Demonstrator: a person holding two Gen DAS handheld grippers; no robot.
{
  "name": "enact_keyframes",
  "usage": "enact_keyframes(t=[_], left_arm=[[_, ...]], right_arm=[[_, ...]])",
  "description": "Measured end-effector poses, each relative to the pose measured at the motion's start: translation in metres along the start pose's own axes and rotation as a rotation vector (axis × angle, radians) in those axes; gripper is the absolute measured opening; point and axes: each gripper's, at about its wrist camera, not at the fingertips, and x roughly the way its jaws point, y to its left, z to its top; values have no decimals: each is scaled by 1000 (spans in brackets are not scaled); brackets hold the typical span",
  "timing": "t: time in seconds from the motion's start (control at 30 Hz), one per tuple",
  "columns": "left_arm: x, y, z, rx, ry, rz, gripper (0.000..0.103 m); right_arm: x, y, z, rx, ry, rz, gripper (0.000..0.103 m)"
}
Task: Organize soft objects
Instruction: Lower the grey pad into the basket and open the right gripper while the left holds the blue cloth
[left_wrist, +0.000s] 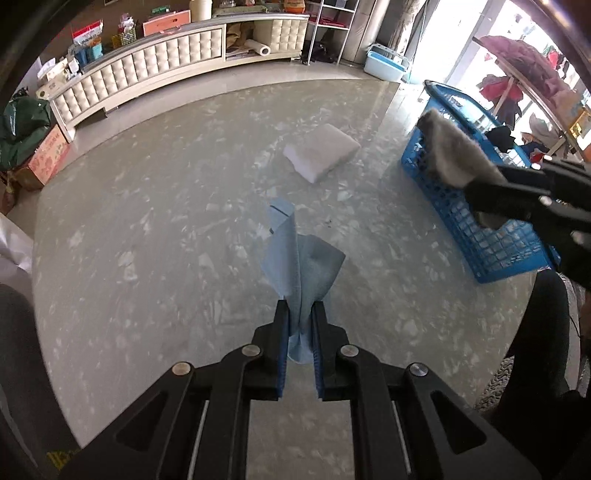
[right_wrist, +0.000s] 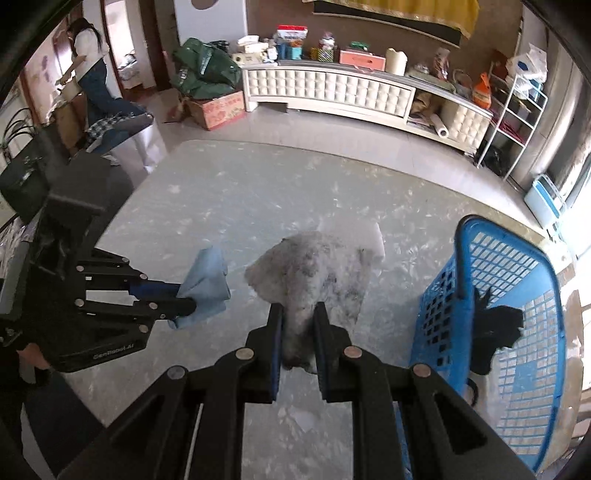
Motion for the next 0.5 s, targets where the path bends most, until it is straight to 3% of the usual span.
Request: enact_keyframes(t=[0.17, 0.5], left_arm=[[-27, -11, -10, -28, -29, -10, 10], [-60, -28, -24, -122, -76, -8, 10]], right_arm=[[-26, -12, -4, -26, -37, -13, 14], [-74, -71, -16, 38, -114, -79, 14]])
